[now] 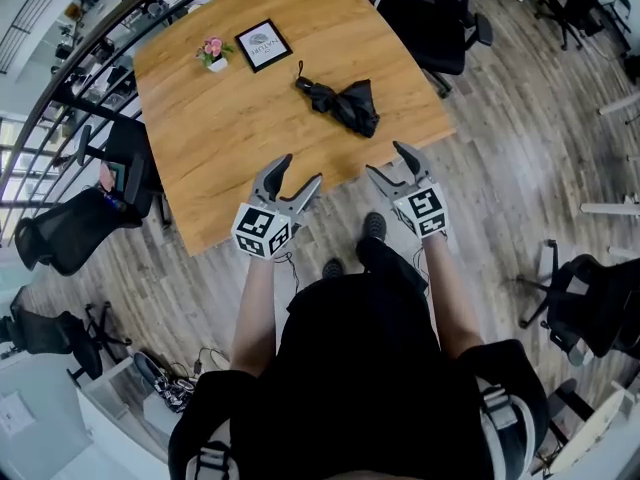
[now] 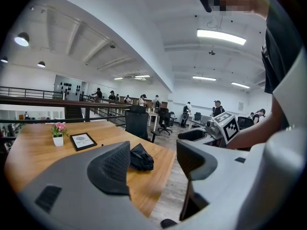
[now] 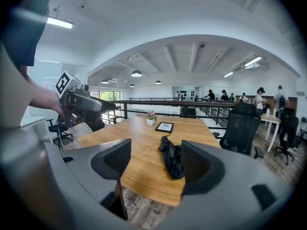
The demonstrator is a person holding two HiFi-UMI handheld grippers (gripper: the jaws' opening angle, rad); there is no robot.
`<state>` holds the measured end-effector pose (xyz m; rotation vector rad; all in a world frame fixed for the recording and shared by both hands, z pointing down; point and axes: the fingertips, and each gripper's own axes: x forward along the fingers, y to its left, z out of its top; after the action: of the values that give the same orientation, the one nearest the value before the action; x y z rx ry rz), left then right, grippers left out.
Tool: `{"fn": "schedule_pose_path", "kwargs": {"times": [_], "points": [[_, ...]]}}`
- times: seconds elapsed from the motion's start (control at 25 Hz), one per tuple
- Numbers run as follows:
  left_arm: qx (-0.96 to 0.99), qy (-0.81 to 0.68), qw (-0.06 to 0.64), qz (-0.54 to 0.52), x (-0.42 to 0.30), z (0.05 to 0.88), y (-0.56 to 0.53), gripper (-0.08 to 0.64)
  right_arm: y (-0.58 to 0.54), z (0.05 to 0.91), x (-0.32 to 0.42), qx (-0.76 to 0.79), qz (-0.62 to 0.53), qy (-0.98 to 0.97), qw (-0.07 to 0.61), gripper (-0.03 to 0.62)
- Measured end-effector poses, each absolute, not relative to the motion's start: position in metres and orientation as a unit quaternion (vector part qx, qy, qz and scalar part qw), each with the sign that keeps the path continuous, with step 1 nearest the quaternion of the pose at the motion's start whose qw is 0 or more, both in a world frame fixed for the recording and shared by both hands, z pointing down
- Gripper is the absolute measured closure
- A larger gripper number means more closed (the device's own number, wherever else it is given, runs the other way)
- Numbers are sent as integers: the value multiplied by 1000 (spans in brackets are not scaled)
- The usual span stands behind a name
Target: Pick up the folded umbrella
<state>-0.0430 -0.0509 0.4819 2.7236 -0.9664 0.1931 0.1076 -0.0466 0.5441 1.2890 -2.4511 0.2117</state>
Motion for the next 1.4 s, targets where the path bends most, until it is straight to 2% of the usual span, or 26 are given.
{"fn": "schedule_pose_path", "kwargs": {"times": [0.72, 1.4], "points": [[900, -409, 133, 73, -6, 489, -112, 255, -129, 562, 126, 355, 64, -910, 205, 258], [873, -467, 128, 62, 5, 485, -126, 255, -154, 569, 129, 295, 46, -930, 212, 252]]}}
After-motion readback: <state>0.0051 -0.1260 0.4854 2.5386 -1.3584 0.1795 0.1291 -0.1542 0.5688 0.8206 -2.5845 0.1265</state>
